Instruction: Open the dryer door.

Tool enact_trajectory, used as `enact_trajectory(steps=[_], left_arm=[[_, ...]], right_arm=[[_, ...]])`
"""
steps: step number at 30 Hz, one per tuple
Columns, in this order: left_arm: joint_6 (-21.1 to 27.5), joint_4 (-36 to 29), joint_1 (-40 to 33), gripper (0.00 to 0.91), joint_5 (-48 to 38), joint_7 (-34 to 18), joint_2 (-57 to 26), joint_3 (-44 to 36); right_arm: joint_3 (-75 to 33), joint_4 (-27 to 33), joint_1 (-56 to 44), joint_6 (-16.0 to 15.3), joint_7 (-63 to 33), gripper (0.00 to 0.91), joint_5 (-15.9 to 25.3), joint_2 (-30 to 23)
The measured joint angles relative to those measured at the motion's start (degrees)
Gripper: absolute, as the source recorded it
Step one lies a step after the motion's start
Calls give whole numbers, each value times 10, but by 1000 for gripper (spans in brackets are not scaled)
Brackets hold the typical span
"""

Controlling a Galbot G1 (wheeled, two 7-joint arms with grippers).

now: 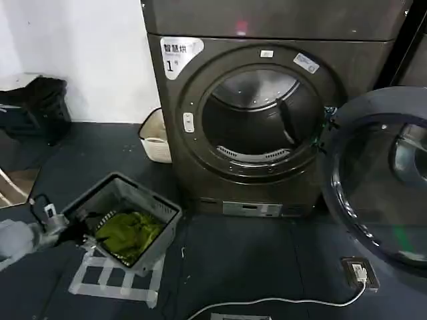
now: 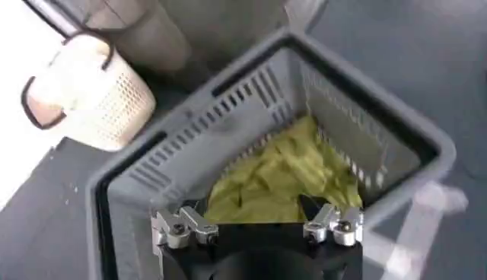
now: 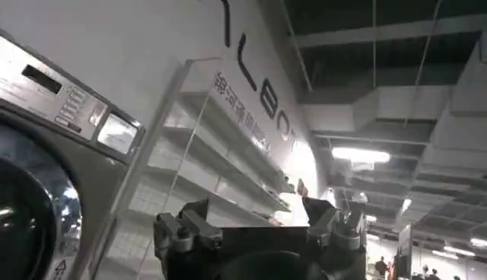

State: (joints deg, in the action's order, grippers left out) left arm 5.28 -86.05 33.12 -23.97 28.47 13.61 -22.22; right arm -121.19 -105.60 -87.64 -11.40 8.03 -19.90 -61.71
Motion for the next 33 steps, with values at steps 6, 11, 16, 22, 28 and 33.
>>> enact_trajectory(steps=[6,11,16,22,28,33], left_arm=[[4,16,0,907,25,13,-4,11],[5,17,1,907,39,15,-5,18],[11,21,1,907,46,18,-5,22],[14,20,1,907,52,24,-7,22],[11,19,-2,907,55,22,-6,29],[14,19,4,907,69,29,-6,29]], right_arm=[[-2,0,-2,0,0,907,0,2],[-2,0,-3,0,0,907,0,1],[-3,-2,-3,0,1,907,0,1],[-4,-4,-5,-1,2,907,0,0],[-5,-5,-6,-2,2,907,1,-1],[-5,-6,-8,-2,1,907,1,-1]])
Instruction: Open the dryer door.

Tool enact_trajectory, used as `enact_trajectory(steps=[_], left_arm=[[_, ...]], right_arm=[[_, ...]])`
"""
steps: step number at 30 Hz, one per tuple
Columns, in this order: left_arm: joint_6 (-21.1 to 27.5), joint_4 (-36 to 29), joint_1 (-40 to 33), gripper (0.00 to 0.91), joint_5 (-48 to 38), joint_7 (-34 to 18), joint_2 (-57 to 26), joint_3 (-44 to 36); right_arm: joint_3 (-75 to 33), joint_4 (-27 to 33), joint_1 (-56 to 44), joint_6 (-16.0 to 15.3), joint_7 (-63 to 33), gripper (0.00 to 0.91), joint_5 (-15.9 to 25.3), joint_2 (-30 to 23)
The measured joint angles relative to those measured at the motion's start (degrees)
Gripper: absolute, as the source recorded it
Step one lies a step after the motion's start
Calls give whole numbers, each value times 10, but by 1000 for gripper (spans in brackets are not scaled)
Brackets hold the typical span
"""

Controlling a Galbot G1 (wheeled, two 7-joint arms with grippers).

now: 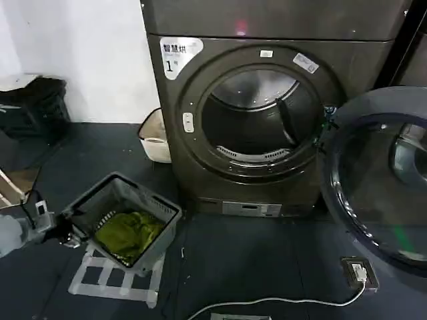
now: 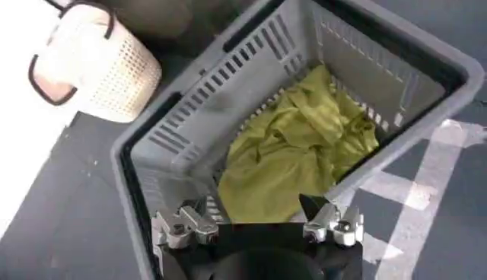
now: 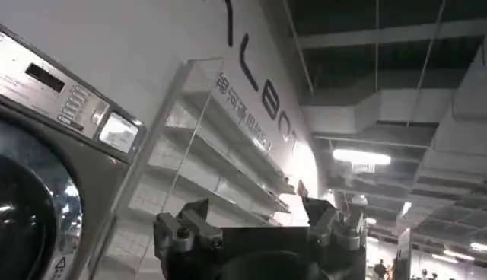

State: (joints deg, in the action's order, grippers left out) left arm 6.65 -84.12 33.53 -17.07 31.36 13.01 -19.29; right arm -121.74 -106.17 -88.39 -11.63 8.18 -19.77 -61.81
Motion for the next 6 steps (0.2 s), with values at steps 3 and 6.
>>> enact_trajectory(steps=[3,6], left_arm=[[-2,1,2,907,2,2,-1,0],[-3,3,0,907,2,2,-1,0]], right_arm=[[0,0,0,0,0,907,1,0],[0,0,2,-1,0,907,1,0]])
